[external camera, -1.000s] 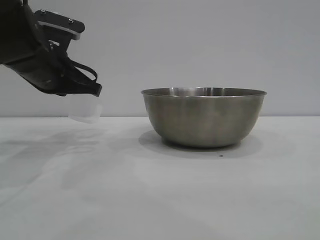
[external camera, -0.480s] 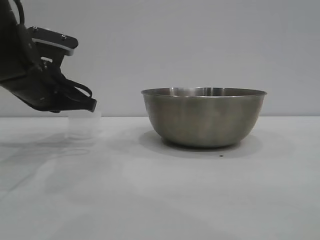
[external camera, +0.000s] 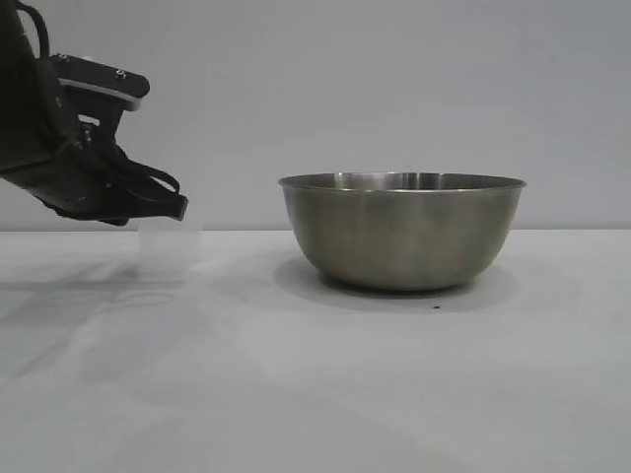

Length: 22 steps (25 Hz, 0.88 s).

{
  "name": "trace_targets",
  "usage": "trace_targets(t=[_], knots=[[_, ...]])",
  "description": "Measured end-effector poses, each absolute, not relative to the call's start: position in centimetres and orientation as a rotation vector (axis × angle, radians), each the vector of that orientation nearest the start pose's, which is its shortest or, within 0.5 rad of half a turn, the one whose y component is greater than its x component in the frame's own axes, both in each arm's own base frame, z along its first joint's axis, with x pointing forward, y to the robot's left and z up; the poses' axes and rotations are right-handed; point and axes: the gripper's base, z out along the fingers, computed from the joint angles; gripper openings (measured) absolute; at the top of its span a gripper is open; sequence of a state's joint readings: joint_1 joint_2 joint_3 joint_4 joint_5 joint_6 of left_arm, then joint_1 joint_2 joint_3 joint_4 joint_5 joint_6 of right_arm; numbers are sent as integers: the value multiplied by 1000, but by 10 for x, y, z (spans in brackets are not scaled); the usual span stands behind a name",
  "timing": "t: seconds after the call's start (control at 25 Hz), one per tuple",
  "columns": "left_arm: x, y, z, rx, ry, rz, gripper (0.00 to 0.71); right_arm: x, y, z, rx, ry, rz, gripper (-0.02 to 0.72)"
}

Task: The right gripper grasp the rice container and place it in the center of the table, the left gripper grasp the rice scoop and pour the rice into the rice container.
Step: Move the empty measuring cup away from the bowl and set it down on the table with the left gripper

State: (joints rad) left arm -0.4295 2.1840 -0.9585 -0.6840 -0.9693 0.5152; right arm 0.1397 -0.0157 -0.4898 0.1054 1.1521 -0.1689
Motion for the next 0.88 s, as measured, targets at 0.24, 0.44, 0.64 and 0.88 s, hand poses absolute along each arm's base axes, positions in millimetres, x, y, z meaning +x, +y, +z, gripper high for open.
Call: trace_targets(t=[0.24, 0.44, 0.64, 0.88], knots=[[378, -121, 91, 65, 1821, 246, 361, -12, 7, 267, -338, 2100, 111, 55], [375, -122, 90, 102, 1815, 233, 386, -12, 7, 267, -338, 2100, 111, 55], [363, -119, 88, 133, 1802, 212, 386, -12, 7, 267, -338, 2100, 111, 55], [343, -114, 81, 178, 1783, 183, 386, -12, 7, 267, -338, 2100, 111, 55]])
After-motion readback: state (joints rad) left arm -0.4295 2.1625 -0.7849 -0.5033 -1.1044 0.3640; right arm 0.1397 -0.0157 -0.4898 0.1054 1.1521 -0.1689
